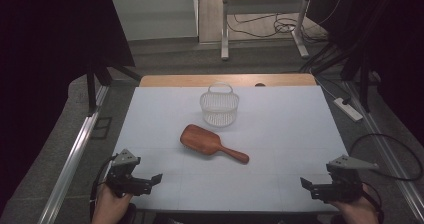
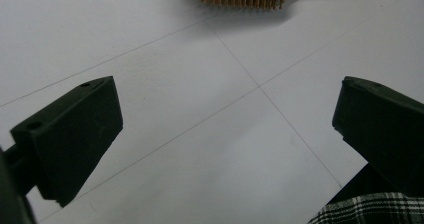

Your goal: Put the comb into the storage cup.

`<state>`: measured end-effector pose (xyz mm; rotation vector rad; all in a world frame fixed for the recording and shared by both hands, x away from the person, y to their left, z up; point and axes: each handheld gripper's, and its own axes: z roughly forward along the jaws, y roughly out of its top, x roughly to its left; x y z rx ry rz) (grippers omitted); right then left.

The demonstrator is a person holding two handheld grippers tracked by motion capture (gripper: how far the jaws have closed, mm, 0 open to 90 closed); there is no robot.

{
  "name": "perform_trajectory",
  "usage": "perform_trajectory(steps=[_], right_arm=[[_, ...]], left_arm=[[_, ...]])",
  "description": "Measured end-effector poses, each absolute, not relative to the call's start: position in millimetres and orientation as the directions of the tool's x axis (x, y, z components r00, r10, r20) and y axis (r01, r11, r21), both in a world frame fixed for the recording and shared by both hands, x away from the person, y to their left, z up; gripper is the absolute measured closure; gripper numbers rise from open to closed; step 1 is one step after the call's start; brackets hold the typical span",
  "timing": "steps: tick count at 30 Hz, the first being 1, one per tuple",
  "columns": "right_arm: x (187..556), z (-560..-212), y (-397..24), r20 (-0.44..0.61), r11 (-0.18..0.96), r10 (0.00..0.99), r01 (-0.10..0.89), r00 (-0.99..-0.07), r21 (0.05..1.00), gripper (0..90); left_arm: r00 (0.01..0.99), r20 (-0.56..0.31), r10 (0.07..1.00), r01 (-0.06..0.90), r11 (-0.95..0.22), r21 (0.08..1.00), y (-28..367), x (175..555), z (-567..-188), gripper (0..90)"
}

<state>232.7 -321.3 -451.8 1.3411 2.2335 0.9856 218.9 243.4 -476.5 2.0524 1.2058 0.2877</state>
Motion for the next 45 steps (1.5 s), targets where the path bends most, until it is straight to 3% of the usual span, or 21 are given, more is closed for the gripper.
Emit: perform_trajectory(steps=[45], right_arm=[[234, -453, -320, 0.055, 0.322, 0.863, 0.63, -0.502, 0.706, 0.0]], left_arm=[[0.66, -0.197, 0.725, 0.622, -0.38, 0.684, 203, 261, -472, 0.0]])
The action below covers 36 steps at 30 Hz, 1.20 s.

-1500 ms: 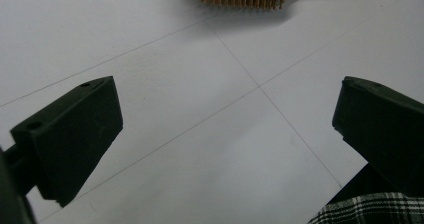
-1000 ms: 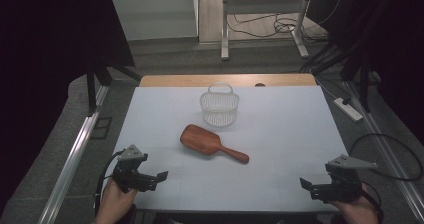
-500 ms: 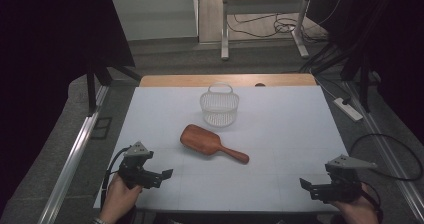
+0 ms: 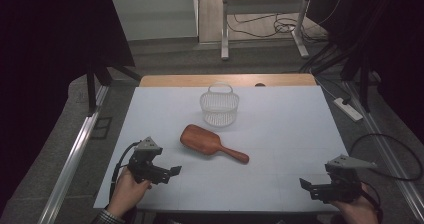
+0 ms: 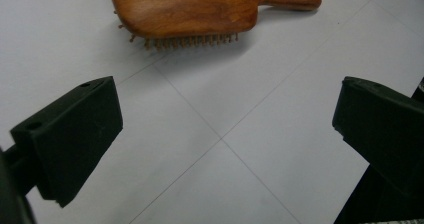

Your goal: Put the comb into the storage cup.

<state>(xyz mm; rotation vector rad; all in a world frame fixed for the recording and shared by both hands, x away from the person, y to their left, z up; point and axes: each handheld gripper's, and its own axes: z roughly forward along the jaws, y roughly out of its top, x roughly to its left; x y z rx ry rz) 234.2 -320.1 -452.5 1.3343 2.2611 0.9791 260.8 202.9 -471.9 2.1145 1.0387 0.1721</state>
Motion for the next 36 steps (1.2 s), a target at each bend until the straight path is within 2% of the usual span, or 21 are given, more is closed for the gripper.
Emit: perform_trajectory(steps=[36], right_arm=[[234, -453, -319, 0.047, 0.336, 0.856, 0.623, -0.515, 0.706, 0.0]], left_arm=[[0.709, -0.197, 0.678, 0.611, -0.45, 0.652, 148, 306, -466, 0.0]])
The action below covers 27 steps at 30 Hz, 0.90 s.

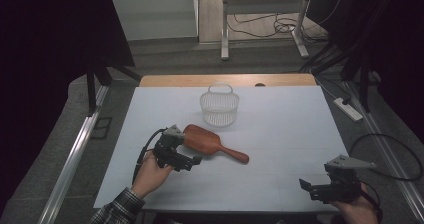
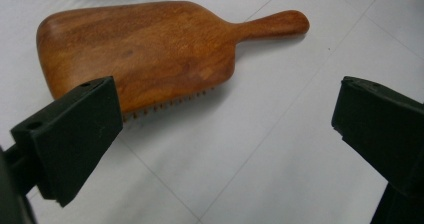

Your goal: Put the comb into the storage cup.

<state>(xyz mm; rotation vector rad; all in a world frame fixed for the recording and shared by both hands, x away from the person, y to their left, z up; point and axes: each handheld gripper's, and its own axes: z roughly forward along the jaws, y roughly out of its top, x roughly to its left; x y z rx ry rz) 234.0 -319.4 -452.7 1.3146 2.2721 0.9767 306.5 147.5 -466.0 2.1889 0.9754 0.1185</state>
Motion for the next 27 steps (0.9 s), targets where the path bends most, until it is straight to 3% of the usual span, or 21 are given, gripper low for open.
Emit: perform_trajectory(steps=[27], right_arm=[[233, -452, -319, 0.044, 0.337, 0.856, 0.62, -0.515, 0.709, 0.0]], left_arm=[[0.749, -0.195, 0.633, 0.587, -0.497, 0.639, 108, 339, -465, 0.0]])
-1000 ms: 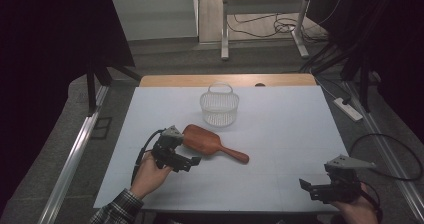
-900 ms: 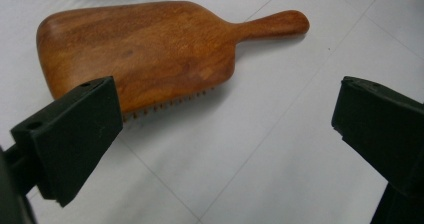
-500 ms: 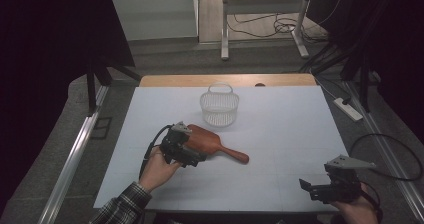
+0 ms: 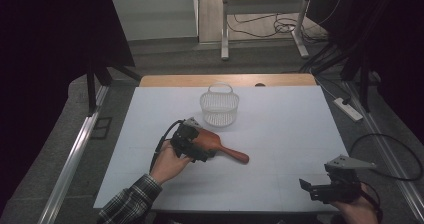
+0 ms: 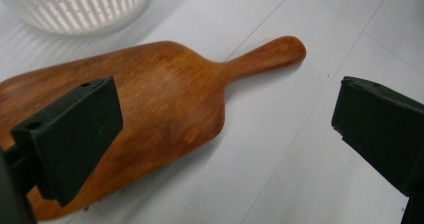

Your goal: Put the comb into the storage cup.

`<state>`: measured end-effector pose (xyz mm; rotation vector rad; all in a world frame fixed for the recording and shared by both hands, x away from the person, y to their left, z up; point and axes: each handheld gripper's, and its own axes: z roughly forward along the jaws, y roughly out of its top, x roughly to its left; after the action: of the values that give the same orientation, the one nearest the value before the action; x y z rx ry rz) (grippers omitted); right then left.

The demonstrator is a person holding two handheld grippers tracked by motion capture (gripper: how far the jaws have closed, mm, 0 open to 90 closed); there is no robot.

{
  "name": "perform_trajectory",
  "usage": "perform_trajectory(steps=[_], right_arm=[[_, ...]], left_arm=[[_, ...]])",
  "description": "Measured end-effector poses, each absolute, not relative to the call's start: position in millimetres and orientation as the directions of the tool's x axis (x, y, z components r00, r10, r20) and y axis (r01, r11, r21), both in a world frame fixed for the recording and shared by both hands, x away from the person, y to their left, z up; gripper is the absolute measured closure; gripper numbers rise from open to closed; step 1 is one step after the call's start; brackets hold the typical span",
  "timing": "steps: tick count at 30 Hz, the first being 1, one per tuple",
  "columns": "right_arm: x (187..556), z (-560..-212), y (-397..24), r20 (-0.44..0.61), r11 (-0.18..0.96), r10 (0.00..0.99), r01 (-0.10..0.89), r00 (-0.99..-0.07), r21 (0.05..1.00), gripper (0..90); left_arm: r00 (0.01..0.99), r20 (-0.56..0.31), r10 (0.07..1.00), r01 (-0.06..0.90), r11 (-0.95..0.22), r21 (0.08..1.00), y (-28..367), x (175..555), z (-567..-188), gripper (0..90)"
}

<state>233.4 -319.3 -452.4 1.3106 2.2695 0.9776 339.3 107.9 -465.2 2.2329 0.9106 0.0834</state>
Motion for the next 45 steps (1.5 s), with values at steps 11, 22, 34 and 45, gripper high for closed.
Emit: perform_trajectory(steps=[11, 22, 34, 45], right_arm=[[233, -453, -319, 0.046, 0.335, 0.856, 0.62, -0.515, 0.71, 0.0], [234, -453, -319, 0.046, 0.335, 0.856, 0.62, -0.515, 0.71, 0.0], [234, -453, -320, 0.048, 0.335, 0.856, 0.622, -0.515, 0.708, 0.0], [234, -453, -319, 0.042, 0.34, 0.856, 0.621, -0.516, 0.706, 0.0]], left_arm=[[0.769, -0.177, 0.615, 0.567, -0.526, 0.634, 89, 352, -468, 0.0], [0.778, -0.189, 0.599, 0.563, -0.532, 0.633, 74, 366, -474, 0.0], [0.785, -0.186, 0.591, 0.561, -0.551, 0.618, 55, 379, -480, 0.0], [0.774, -0.141, 0.617, 0.565, -0.574, 0.593, 41, 386, -484, 13.8]])
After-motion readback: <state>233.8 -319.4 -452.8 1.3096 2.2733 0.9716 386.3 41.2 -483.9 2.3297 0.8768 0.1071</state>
